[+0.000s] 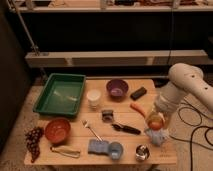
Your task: Place apple in metal cup
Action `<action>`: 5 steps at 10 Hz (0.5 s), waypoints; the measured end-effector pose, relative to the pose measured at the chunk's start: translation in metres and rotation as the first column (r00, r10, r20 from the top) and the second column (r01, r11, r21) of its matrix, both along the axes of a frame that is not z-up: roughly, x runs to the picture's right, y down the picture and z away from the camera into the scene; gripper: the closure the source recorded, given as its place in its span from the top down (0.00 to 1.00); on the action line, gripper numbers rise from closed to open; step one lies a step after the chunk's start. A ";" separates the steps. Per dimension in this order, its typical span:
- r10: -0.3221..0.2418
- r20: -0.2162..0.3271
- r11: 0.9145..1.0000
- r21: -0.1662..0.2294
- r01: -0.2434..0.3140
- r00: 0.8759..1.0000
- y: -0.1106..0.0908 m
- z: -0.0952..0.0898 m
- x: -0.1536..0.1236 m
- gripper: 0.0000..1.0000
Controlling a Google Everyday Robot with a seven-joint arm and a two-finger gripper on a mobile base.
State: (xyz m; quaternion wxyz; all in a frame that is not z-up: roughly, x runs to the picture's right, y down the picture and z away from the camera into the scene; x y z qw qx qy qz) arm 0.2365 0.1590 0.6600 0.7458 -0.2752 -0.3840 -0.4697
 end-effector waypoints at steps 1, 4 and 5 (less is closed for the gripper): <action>-0.006 0.007 1.000 -0.003 0.006 1.000 0.006 -0.005 0.004 0.00; -0.027 0.037 1.000 -0.011 0.028 0.999 0.031 -0.026 0.020 0.00; -0.033 0.045 0.999 -0.013 0.034 0.998 0.038 -0.031 0.023 0.00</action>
